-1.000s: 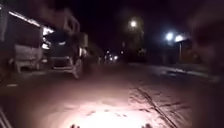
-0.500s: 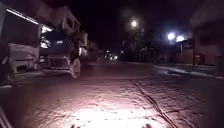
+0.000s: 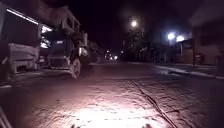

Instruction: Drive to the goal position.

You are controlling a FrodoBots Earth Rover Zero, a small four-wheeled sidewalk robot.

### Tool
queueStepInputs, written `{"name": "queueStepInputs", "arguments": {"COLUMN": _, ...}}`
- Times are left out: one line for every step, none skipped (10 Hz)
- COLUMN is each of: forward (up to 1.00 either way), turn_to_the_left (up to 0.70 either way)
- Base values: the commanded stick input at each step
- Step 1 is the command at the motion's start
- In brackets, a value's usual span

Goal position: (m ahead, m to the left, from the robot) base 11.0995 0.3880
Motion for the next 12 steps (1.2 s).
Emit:
{"name": "queueStepInputs", "arguments": {"forward": 0.5, "turn_to_the_left": 0.0}}
{"name": "queueStepInputs", "arguments": {"forward": 0.5, "turn_to_the_left": 0.0}}
{"name": "queueStepInputs", "arguments": {"forward": 0.5, "turn_to_the_left": 0.0}}
{"name": "queueStepInputs", "arguments": {"forward": 0.5, "turn_to_the_left": 0.0}}
{"name": "queueStepInputs", "arguments": {"forward": 0.5, "turn_to_the_left": 0.0}}
{"name": "queueStepInputs", "arguments": {"forward": 0.5, "turn_to_the_left": 0.0}}
{"name": "queueStepInputs", "arguments": {"forward": 0.5, "turn_to_the_left": 0.0}}
{"name": "queueStepInputs", "arguments": {"forward": 0.5, "turn_to_the_left": 0.0}}
{"name": "queueStepInputs", "arguments": {"forward": 0.5, "turn_to_the_left": 0.0}}
{"name": "queueStepInputs", "arguments": {"forward": 0.5, "turn_to_the_left": 0.0}}
{"name": "queueStepInputs", "arguments": {"forward": 0.5, "turn_to_the_left": 0.0}}
{"name": "queueStepInputs", "arguments": {"forward": 0.5, "turn_to_the_left": 0.0}}
